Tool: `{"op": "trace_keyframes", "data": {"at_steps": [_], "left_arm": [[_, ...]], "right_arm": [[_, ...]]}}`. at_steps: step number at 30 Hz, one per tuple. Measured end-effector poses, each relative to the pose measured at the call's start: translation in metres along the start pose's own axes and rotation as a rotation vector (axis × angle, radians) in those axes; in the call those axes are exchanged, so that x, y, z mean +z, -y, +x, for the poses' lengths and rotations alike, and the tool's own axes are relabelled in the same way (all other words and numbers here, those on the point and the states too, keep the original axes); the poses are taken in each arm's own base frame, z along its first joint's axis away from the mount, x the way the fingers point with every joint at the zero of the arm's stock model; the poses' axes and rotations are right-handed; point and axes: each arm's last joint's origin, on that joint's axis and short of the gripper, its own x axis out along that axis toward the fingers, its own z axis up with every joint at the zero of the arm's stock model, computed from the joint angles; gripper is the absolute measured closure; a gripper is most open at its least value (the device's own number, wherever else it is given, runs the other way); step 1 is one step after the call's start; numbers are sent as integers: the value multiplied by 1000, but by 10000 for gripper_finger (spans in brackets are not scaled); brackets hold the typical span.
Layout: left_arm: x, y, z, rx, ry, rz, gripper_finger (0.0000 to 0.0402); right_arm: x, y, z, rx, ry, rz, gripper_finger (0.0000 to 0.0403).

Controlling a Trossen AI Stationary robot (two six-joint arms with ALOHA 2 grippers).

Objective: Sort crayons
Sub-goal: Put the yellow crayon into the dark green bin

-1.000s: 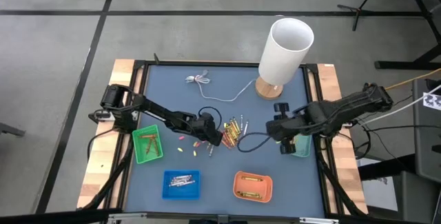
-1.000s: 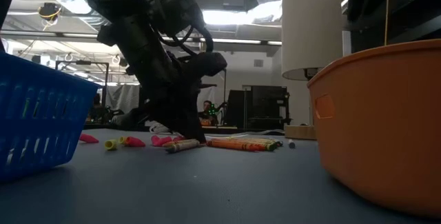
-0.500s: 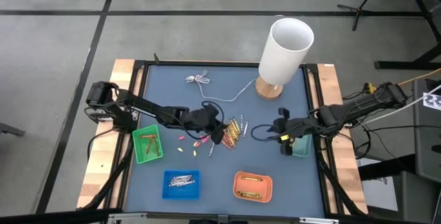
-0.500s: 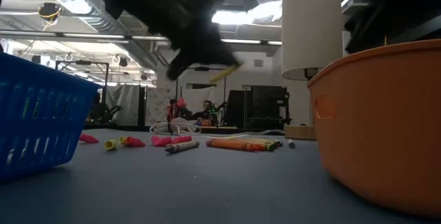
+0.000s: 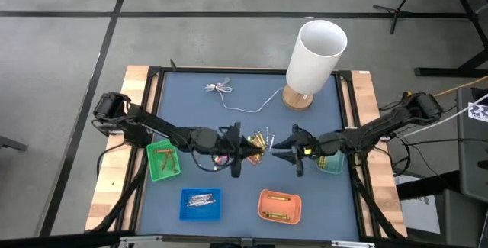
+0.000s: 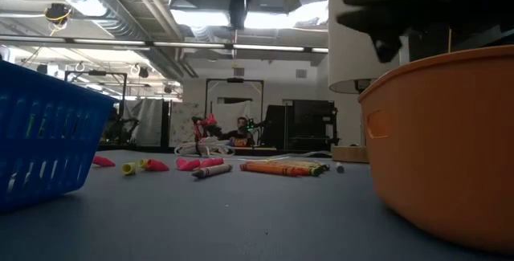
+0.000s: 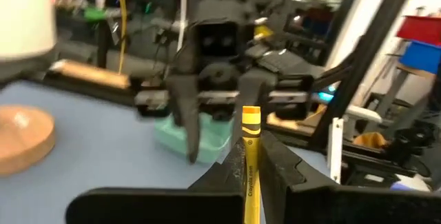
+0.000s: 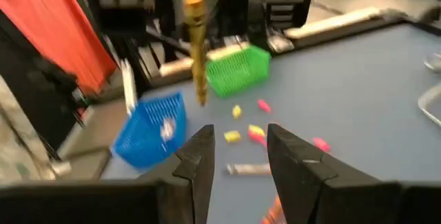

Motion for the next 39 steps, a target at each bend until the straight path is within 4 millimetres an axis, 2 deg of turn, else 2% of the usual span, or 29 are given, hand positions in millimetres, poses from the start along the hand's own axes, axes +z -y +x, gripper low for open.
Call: {"op": "trace_keyframes", "data": {"at_steps": [3,11,17,26,34,39], "left_arm": [[2,9,-2,-33,36,47,398],[4,22,-6,-79,85,119,398],[1,28,-8,-101,67,143,398],[-2,33,-9,-106,51,148,399],[-2,32,-9,-104,44,150,398],[-11,30,-9,-86,-43,177,398]], "right_arm": [[1,-4,12,24,68,2,272],[2,-18,58,21,61,-72,272],[9,-31,82,152,39,-152,272],[1,-34,85,232,-131,-175,272],[0,-33,85,227,-142,-173,272],[-2,-32,85,220,-165,-174,272]]}}
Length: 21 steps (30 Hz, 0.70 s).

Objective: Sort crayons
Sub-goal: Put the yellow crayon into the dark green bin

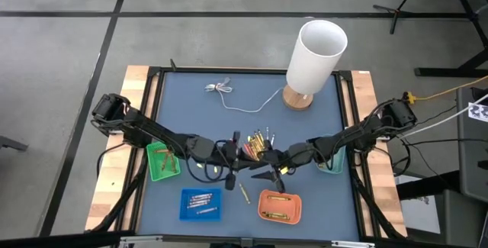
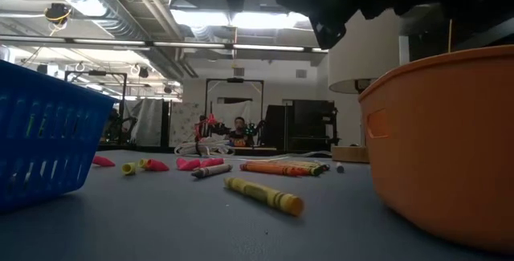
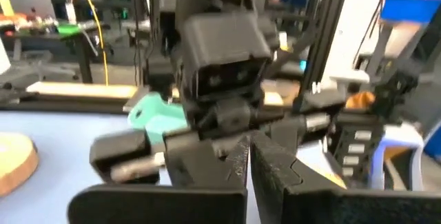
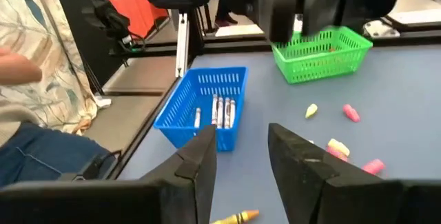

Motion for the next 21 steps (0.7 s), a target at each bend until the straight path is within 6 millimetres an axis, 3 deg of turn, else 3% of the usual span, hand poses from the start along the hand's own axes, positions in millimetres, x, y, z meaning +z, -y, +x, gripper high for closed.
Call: {"op": "trace_keyframes", "data": {"at_steps": [5,11,16,21], "left_arm": [[-13,-1,0,-111,-143,41,392],[-22,-9,-1,-235,-266,33,347],[-30,-19,-2,-321,-372,28,310],[-34,-23,-3,-337,-410,118,301]], "right_arm": [[-3,1,0,-6,-33,34,272],[-3,0,-1,-1,-46,52,272],[7,-1,-10,5,-29,52,272],[22,-4,-23,9,-1,52,272]]}}
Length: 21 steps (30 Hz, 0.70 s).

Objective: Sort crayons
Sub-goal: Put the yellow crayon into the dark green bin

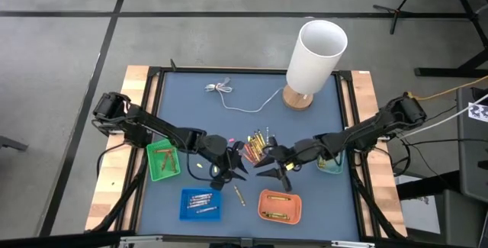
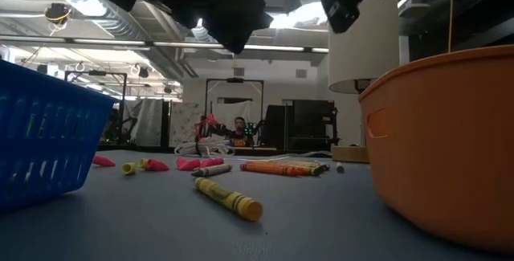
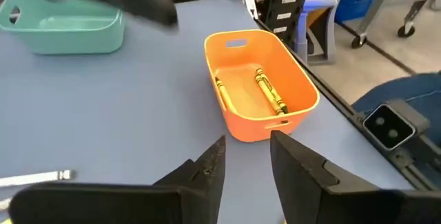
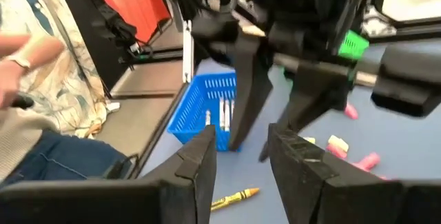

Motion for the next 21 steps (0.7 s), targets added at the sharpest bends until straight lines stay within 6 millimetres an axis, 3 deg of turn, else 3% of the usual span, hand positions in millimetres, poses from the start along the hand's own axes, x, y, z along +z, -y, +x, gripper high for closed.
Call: {"op": "trace_keyframes", "data": {"at_steps": [5,10,21], "left_arm": [[-3,1,4,-5,-3,48,301],[-23,6,23,-68,-60,47,301],[-52,-4,41,-159,-150,10,301]], "right_arm": [[14,-3,-11,13,54,1,272],[23,-5,-19,23,95,0,272],[20,-5,-21,12,55,0,272]]}}
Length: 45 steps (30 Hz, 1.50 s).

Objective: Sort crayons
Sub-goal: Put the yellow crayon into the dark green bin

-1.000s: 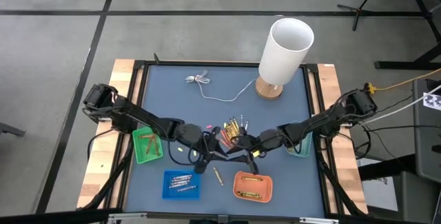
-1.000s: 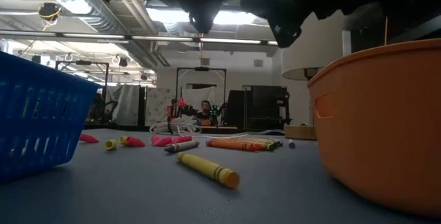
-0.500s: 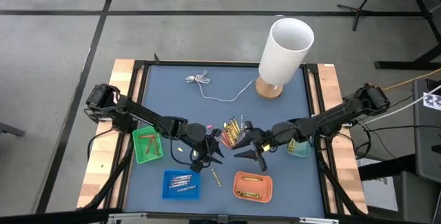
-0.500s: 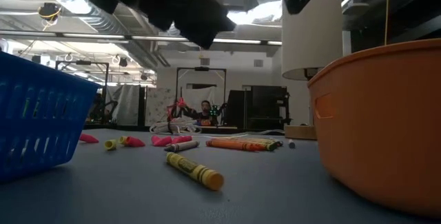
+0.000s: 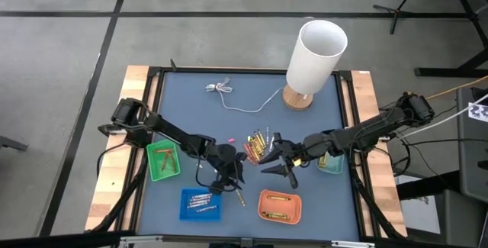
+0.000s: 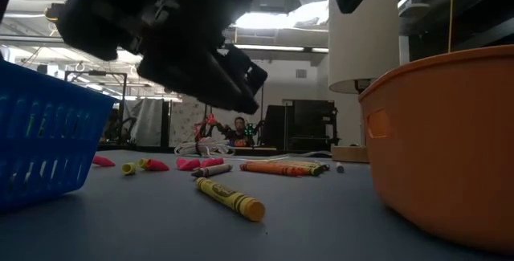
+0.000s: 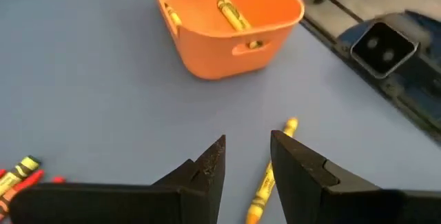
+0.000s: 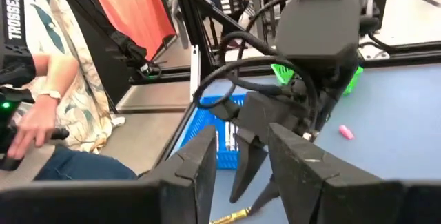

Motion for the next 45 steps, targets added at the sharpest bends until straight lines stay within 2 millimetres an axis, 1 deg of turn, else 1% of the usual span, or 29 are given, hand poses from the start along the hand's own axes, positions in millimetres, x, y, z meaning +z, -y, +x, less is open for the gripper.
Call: {"op": "trace_keyframes", "data": {"at_steps": [3,8,13,22,24,29,34,37,40,43,45], "left_arm": [[-9,-4,3,-20,-54,37,301],[-16,-4,7,-28,-84,58,301],[-18,-4,7,-34,-101,123,301],[-16,-5,6,-48,-78,108,301],[-12,-7,6,-45,-65,83,301],[4,-18,3,-29,-50,10,301],[27,-22,3,-117,1,98,301],[39,-22,10,-129,14,159,301],[45,-19,24,-174,-13,215,301],[46,-14,40,-215,-97,262,301],[44,-12,47,-240,-169,287,301]], "right_arm": [[-1,0,0,-3,-10,0,272],[-2,1,0,-6,-24,0,272],[-3,1,0,-7,-28,0,272],[-3,1,0,-7,-28,0,272],[-3,1,0,-7,-28,0,272],[-3,1,0,-7,-29,0,272],[-3,1,0,-9,-34,0,272],[-3,1,0,-9,-34,0,272],[-3,1,0,-9,-34,0,272],[-3,1,0,-9,-34,0,272],[-3,1,0,-9,-34,0,272]]}}
